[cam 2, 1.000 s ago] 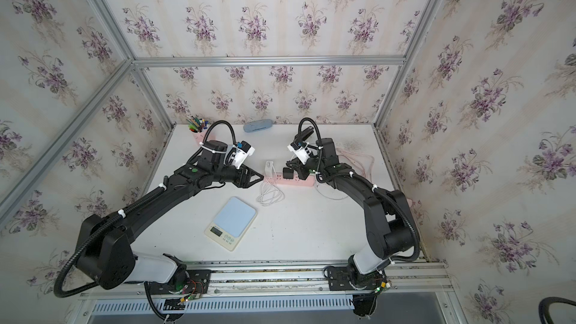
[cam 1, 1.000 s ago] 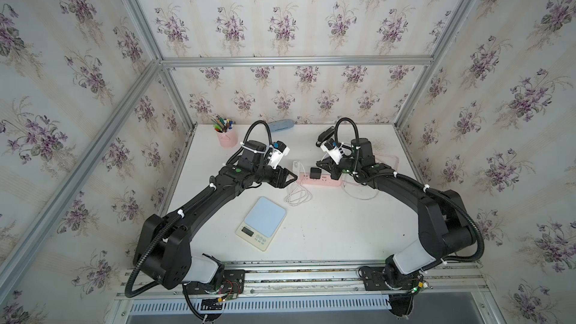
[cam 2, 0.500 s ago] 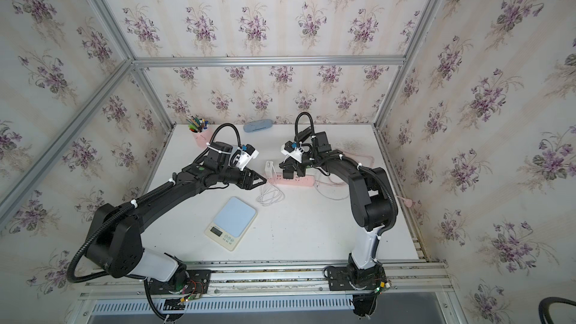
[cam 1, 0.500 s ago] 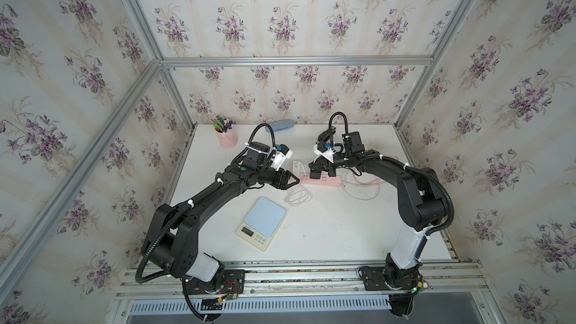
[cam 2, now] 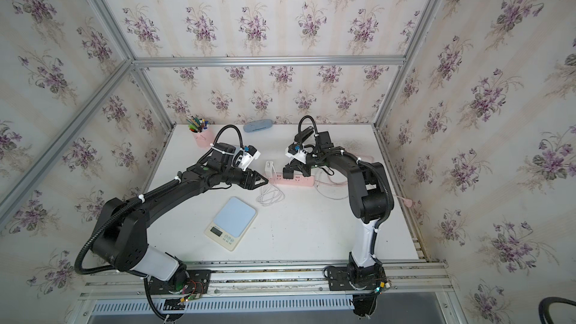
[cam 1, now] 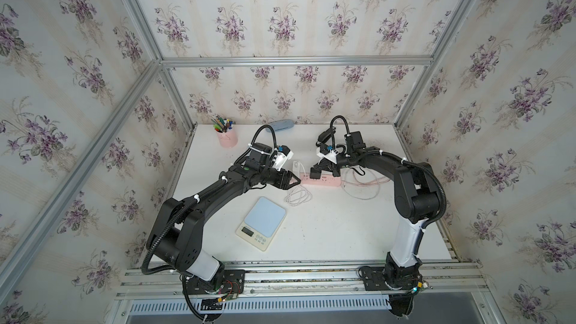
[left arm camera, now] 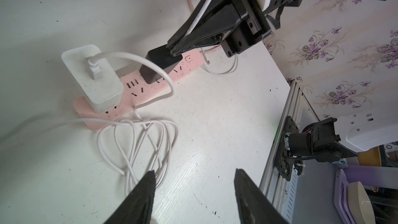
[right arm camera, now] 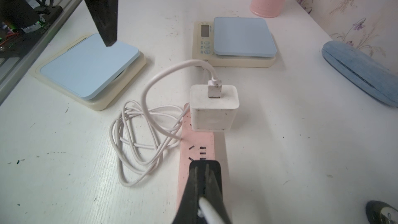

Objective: Charge the electronic scale
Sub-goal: Insert the charging cable into the plug.

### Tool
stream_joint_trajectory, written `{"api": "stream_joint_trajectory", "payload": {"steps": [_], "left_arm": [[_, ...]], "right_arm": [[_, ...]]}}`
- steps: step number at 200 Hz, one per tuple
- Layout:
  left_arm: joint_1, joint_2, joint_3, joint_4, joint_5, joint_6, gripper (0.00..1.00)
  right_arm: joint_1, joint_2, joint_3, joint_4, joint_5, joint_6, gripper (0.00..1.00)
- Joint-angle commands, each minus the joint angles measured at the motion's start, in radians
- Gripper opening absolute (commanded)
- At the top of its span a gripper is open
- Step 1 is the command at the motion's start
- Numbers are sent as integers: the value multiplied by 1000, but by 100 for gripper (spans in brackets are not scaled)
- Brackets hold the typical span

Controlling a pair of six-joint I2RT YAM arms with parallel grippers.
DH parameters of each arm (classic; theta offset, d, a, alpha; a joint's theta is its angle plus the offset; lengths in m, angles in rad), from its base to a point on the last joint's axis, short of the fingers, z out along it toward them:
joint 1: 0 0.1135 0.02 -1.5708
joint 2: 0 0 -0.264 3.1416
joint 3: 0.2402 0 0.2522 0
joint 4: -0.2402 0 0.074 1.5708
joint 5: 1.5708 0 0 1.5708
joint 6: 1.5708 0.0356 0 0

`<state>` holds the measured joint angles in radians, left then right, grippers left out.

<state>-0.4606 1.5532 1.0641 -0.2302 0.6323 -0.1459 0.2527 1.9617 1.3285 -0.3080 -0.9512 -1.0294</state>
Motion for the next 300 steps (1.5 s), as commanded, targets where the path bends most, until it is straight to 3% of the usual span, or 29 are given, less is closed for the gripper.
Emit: {"api": "stream_joint_trajectory", "payload": {"steps": [1, 134, 226, 277, 300], "left_arm": [[-3, 11, 15, 31, -4, -16, 61], [-15, 60, 49, 41, -11, -23, 60], [-16, 19, 27, 41, -8, -30, 60], [-17, -8, 20, 40, -13, -35, 60], [-17, -22, 18, 40, -21, -35, 60]], "right_arm": [[1, 24, 30, -87, 27, -73, 0], [30, 74, 66, -125, 94, -87, 0], [-18, 20, -96, -31, 122, 1, 0], [2, 24, -81, -61, 210, 25, 0], [43, -67, -142, 30, 283, 52, 0]]}}
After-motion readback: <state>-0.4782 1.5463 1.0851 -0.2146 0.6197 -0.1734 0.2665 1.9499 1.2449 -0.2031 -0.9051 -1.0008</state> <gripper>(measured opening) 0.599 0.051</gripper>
